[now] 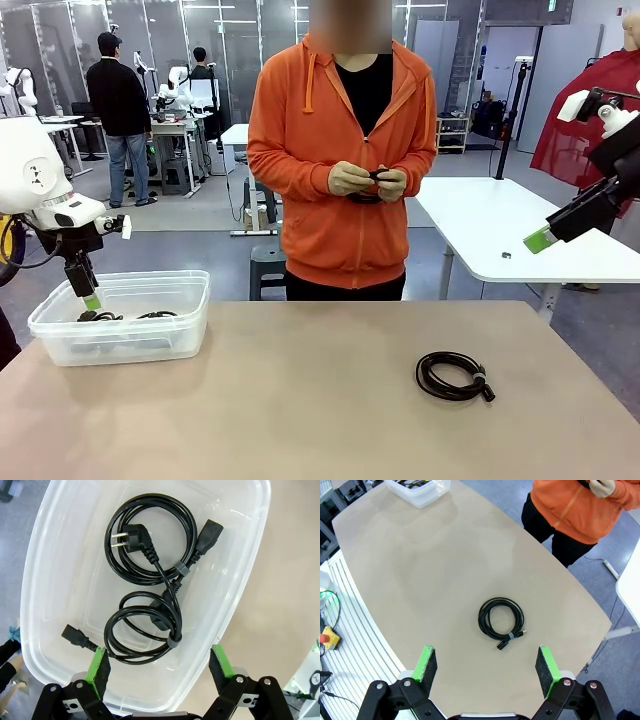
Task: Organize and store the cables.
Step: Place the USB Extension Cable into the Organizing box.
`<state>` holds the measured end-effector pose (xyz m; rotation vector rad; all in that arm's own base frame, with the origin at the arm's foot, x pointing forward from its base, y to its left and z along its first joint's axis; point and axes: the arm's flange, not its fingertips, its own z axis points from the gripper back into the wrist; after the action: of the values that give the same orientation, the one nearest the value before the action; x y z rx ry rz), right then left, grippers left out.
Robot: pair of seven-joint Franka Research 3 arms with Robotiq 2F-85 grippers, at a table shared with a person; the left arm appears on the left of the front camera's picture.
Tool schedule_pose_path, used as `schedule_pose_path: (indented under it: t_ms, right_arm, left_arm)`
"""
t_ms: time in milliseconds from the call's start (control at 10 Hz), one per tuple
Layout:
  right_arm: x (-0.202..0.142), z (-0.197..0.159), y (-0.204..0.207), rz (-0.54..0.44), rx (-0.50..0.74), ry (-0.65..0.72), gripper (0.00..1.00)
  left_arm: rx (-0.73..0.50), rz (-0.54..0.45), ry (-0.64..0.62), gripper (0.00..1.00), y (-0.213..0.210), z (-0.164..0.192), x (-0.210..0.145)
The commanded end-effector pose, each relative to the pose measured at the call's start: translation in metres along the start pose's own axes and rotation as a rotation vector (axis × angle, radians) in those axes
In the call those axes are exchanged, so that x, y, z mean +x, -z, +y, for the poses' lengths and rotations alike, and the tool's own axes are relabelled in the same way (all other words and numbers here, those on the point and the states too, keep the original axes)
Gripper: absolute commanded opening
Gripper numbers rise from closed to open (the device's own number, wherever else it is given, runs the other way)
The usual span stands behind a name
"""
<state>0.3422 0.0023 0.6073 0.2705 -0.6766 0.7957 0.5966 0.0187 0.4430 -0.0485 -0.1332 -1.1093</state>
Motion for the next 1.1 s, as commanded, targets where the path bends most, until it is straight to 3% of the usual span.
schedule_pose_path:
  t_ms: [0, 600, 1000]
  right_arm:
    - [0.0, -0.001, 0.0, -0.001, 0.004, -0.004, 1.0]
    - [0.0, -0.001, 0.0, -0.001, 0.004, -0.004, 1.0]
    - [0.0, -0.001, 0.0, -0.001, 0.004, -0.004, 1.0]
  left_arm:
    - [0.002, 0.0, 0.0, 1.0, 0.0, 0.001, 0.0]
    - [0.0, 0.0, 0.0, 1.0, 0.0, 0.0, 0.0]
    - [0.041, -0.168, -0.021, 1.0, -0.067, -0.074, 0.001]
